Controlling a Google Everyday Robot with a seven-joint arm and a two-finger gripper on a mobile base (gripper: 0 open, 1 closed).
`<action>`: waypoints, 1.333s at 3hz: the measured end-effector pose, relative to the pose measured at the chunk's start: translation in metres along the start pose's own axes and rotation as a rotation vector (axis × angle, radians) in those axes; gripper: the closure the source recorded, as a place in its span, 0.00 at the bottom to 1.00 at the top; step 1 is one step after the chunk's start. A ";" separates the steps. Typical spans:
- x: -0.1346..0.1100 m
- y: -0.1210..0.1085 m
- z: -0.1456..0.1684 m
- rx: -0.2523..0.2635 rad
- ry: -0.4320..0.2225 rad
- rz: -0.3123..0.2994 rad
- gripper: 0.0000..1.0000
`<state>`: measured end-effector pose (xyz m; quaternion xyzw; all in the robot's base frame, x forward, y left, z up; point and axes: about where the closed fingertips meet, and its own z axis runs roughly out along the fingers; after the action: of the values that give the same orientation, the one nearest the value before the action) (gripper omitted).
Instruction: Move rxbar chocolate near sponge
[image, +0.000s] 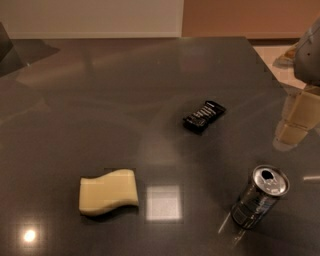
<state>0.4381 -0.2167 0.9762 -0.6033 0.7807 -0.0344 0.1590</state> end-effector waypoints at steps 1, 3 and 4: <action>0.000 0.000 0.000 0.000 0.000 0.000 0.00; -0.012 -0.018 0.010 -0.033 -0.046 -0.039 0.00; -0.031 -0.035 0.030 -0.063 -0.072 -0.107 0.00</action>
Offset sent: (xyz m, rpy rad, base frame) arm 0.0079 0.0010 -0.0011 0.0316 0.0264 0.0283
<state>0.4868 -0.1923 0.9625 -0.6498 0.7417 0.0033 0.1659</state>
